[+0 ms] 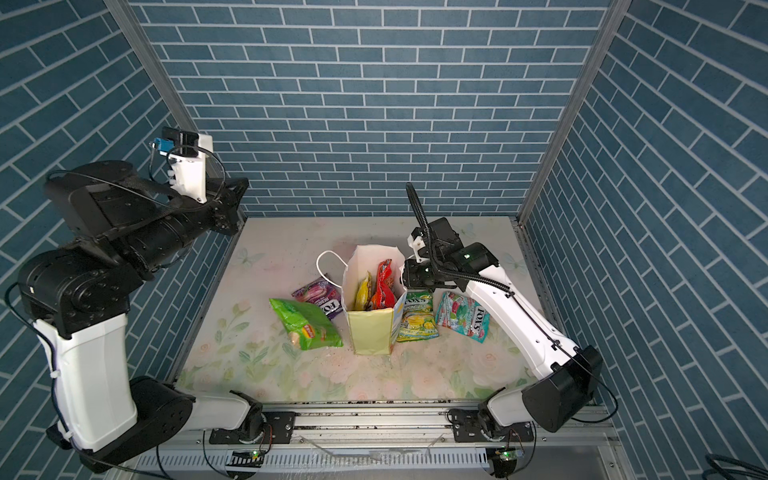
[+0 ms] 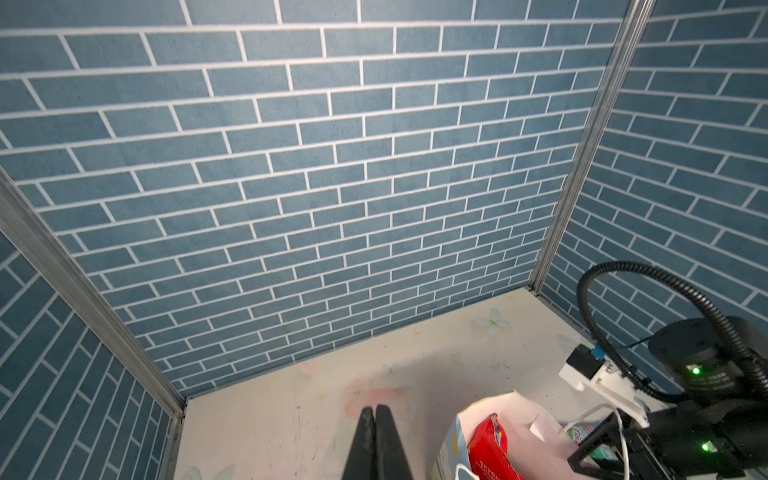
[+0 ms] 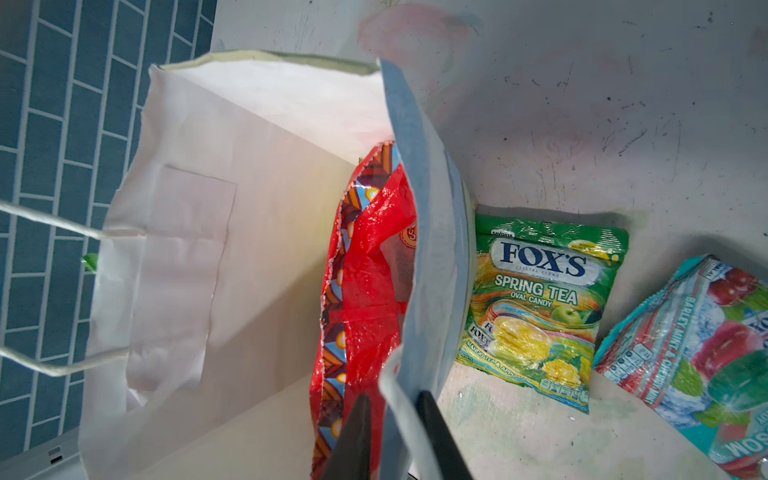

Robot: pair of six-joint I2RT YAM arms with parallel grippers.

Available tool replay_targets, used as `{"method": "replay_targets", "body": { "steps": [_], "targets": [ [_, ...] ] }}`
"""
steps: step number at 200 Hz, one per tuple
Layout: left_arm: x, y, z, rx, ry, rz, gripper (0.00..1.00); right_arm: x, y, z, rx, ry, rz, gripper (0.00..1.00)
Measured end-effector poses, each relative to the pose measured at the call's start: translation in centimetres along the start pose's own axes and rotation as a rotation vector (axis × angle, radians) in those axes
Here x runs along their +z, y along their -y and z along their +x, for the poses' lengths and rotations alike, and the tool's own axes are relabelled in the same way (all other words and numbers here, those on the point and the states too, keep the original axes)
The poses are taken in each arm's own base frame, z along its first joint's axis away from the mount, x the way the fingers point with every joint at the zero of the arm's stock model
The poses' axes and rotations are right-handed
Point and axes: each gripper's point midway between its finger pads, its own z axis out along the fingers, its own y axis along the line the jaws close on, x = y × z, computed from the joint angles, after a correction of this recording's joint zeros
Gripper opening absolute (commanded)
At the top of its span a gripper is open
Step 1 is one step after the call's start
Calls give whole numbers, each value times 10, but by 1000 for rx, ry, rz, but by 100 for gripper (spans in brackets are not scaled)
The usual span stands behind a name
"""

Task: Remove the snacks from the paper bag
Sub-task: 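Lower the green Lay's bag onto the table and open the left gripper, then move the left gripper back over the paper bag rim nearest it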

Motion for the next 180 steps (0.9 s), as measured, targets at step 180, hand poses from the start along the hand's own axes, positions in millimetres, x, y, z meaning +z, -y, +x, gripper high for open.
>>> {"method": "replay_targets", "body": {
  "steps": [180],
  "targets": [
    [58,19,136,-63,-431,75,9,0,2,-1,0,4,15,21]
  ]
}}
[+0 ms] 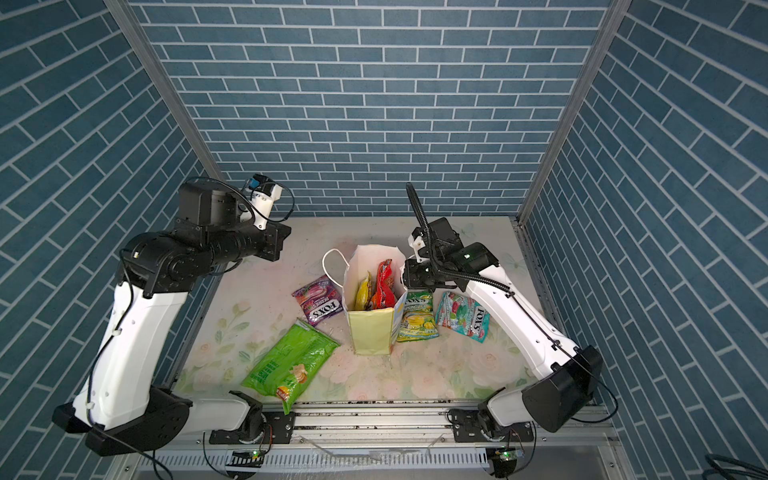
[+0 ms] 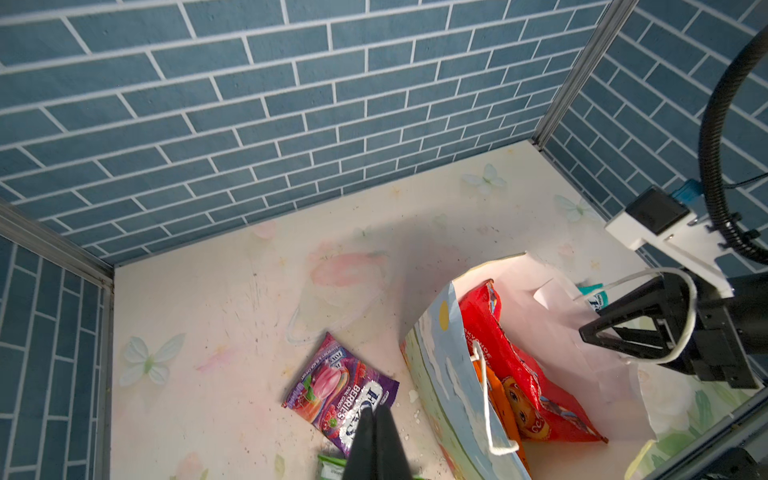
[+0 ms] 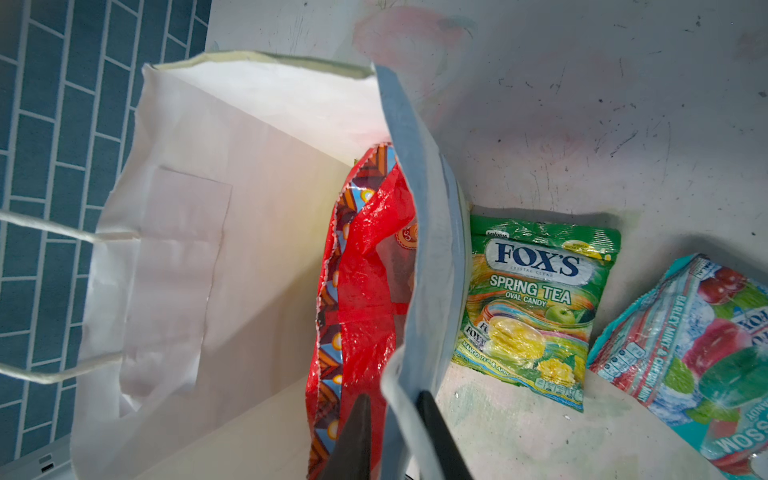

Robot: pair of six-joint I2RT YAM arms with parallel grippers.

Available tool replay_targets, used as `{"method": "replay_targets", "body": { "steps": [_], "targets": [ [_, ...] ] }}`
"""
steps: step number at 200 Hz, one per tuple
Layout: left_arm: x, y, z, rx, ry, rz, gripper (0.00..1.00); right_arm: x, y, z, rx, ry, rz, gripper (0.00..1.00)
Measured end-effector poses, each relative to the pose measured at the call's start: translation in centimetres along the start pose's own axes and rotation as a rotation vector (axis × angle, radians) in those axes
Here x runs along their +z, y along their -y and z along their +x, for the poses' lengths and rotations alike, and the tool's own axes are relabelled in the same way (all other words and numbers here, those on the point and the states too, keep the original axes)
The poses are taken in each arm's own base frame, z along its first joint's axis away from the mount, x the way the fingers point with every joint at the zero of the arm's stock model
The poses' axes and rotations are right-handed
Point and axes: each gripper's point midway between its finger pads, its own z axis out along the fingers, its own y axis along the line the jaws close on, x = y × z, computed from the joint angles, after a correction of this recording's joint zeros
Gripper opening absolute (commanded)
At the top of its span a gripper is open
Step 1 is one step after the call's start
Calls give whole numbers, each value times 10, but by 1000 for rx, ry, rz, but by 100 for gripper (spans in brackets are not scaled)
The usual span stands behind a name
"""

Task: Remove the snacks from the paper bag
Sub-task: 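Move the left gripper back over the paper bag rim nearest it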

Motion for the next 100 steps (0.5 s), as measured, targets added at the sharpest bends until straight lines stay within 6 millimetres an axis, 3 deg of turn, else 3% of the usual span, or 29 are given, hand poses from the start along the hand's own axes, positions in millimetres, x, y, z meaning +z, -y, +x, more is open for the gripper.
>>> {"method": "replay_targets", "body": {
  "steps": [42,100],
  "targets": [
    [5,1,22,-29,-59,13,28,-1,1,0,1,1,8,21],
    [-5,9,51,-80,-124,59,39,-6,1,-4,-4,24,18,23]
  ]
}}
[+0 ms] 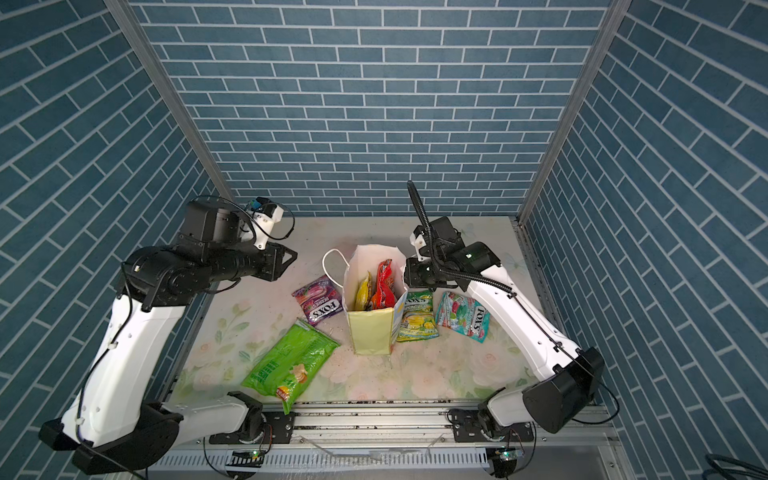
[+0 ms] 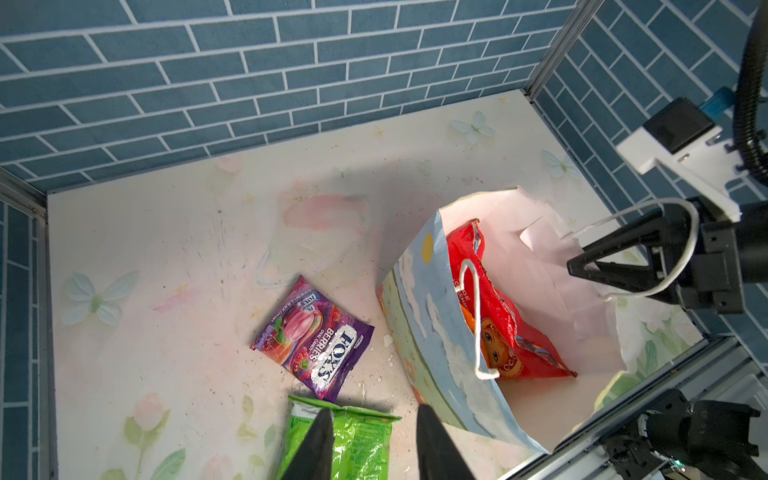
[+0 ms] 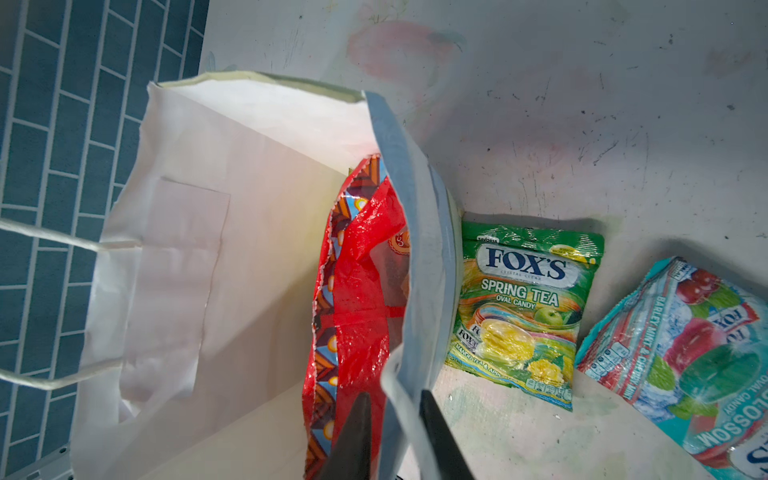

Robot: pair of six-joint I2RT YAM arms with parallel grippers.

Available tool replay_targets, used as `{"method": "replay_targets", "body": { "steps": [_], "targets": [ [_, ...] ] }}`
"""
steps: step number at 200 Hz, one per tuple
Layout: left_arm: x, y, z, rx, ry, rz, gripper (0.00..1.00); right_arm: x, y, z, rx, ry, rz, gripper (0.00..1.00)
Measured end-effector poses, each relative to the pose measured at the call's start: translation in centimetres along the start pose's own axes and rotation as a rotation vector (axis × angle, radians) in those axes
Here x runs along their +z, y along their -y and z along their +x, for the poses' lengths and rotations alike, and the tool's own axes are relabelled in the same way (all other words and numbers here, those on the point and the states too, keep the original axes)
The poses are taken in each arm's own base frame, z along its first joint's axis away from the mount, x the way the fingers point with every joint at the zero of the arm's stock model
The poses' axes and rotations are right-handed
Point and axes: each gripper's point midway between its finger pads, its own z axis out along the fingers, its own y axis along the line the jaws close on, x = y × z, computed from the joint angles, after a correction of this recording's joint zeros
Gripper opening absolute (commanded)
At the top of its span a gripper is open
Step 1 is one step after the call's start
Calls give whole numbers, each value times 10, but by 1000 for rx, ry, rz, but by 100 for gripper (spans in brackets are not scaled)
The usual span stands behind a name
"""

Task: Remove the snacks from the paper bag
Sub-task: 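Move the left gripper back over the paper bag rim nearest it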

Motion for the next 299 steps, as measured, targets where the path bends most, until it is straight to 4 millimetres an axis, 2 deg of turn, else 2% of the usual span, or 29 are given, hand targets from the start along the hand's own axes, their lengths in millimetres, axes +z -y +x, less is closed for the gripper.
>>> {"method": "replay_targets", "body": {
  "steps": [35,72,111,124,148,173,247,299],
  "targets": [
    [6,6,20,-38,-55,37,40,-10,-3,-6,-10,47,-8,26],
    [11,25,40,-41,-110,95,43,-28,2,-10,-15,109,31,32],
    [15,36,55,-50,-146,125,43,-46,18,-3,1,139,122,34],
    [17,39,58,-55,-153,131,44,-49,27,0,17,151,161,39],
    [24,42,63,-63,-167,138,44,-58,41,8,36,172,223,38],
    [30,44,65,-69,-175,142,44,-65,46,12,45,180,246,38],
    [57,67,58,-42,-186,184,45,-61,48,14,49,171,246,39],
    [61,72,53,-35,-176,195,45,-50,54,15,59,141,264,39]
  ]
}}
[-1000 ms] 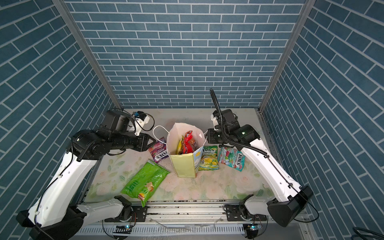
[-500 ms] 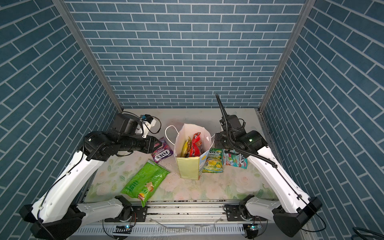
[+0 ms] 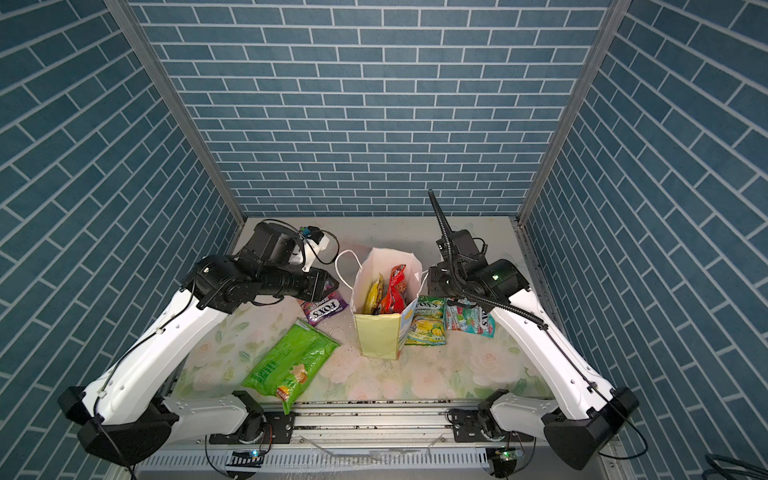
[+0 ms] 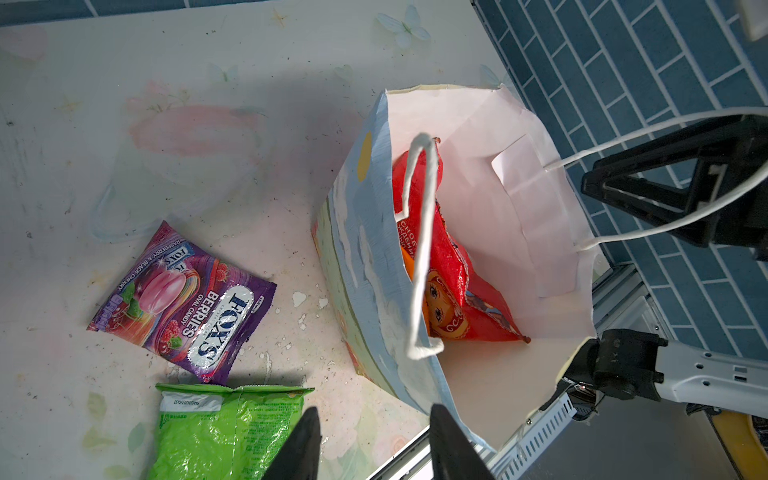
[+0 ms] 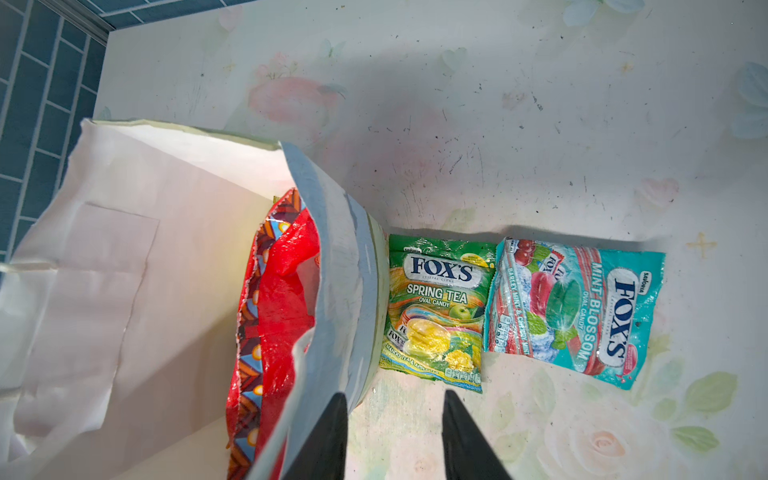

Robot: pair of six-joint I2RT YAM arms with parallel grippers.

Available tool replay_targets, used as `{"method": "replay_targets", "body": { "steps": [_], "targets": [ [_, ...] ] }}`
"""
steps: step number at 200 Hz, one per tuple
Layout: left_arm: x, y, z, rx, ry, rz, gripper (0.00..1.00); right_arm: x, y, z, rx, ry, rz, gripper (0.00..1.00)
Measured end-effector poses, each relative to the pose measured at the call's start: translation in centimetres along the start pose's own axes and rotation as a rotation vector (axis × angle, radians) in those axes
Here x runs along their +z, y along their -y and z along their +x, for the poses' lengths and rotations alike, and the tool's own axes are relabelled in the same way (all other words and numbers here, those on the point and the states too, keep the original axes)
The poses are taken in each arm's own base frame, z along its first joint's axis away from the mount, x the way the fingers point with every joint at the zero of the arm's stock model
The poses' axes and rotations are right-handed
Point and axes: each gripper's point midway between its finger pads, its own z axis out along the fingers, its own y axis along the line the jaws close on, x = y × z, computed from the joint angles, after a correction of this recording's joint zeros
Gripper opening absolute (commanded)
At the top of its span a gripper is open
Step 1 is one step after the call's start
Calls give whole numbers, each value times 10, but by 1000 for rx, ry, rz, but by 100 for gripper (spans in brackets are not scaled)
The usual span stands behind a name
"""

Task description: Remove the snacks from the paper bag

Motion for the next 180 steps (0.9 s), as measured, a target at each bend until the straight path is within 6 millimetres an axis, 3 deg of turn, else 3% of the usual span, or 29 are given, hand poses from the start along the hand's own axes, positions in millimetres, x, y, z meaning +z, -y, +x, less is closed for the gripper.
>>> {"method": "replay_targets", "body": {
  "steps": [57,108,180],
  "targets": [
    [4,6,-3,10,-5,9,47,18,17,11,27,-60,52,39],
    [12,15,-3,36,-29,5,50,10,48,6,117,-35,93,39],
    [30,22,-5,126,-86,-71,50,7,51,5,146,-33,82,45]
  ]
}}
